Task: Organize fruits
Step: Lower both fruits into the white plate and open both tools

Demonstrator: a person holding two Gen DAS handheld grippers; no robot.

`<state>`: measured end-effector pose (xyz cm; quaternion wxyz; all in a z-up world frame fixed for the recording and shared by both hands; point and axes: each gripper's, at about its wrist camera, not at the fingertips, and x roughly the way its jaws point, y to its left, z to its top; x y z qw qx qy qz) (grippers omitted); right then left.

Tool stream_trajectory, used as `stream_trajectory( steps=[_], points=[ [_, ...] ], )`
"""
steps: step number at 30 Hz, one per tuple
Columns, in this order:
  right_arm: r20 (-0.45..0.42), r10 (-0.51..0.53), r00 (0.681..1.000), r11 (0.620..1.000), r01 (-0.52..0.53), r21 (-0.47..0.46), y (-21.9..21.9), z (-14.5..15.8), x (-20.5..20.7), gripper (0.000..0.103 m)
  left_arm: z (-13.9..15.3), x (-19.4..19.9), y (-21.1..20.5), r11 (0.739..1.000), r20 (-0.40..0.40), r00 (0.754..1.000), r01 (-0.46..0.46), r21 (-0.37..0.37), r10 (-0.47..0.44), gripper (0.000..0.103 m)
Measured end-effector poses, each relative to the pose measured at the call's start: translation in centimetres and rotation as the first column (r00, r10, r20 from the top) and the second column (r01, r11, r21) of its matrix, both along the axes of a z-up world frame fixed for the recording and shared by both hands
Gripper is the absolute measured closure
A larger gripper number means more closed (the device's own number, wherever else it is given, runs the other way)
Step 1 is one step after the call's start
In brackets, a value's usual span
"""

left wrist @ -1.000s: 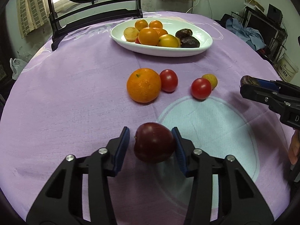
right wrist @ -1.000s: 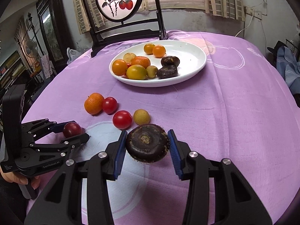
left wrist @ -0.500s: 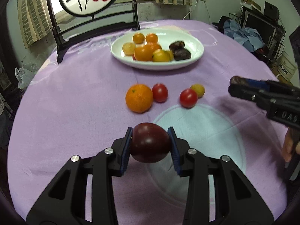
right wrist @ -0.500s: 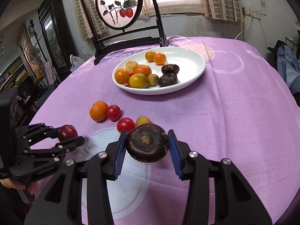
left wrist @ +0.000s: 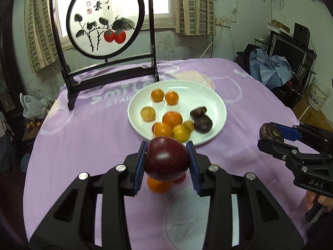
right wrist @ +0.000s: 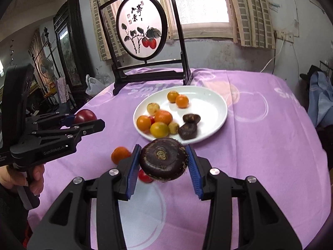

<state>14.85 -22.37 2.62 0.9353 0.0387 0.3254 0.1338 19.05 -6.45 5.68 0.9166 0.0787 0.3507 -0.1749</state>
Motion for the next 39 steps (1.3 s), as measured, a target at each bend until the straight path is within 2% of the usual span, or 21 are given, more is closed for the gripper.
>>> stream_trajectory(
  steps=[5,13,16,22,27,29,31,39],
  points=[
    [0.005,-0.025,1.0,0.999,0.026,-0.023,-0.5,-0.7,4.8,0.059,-0.5,4.5,-1.8,1.0,-0.014,1.0,-0.021,-0.013,0.021,0.065],
    [-0.098,-0.059,0.993,0.998,0.059,-0.004,-0.5,-4.5,12.4,0.059,-4.7,11.6,-2.9,0.993,-0.112,0.987,-0.116,-0.008,0.115,0.065],
    [-0.114,-0.069,0.991,0.998,0.068,-0.014,-0.2,-5.3,13.6,0.059,-6.2,13.1,-3.0,0.988,-0.118,0.981,-0.155,0.028,0.157,0.065],
    [-0.148,-0.064,0.987,0.998,0.061,-0.026,0.5,-6.6,14.7,0.059,-7.3,13.8,-3.1,0.985,-0.123,0.977,-0.171,0.022,0.172,0.064],
    [-0.157,-0.072,0.985,0.997,0.07,-0.021,0.7,-7.1,14.8,0.058,-7.6,13.8,-3.3,0.984,-0.112,0.978,-0.178,0.017,0.178,0.056],
    [-0.162,-0.067,0.985,0.998,0.068,-0.002,0.3,-7.1,14.5,0.057,-7.4,13.5,-3.3,0.982,-0.088,0.978,-0.186,0.026,0.188,0.043],
    [-0.151,-0.067,0.986,0.998,0.068,0.003,0.0,-6.9,13.9,0.057,-7.0,13.0,-3.2,0.981,-0.059,0.979,-0.192,0.028,0.194,0.034],
    [-0.127,-0.051,0.991,0.999,0.051,-0.006,0.0,-5.8,11.6,0.057,-5.7,10.6,-3.5,0.987,-0.018,0.987,-0.158,0.041,0.158,0.032]
  ],
)
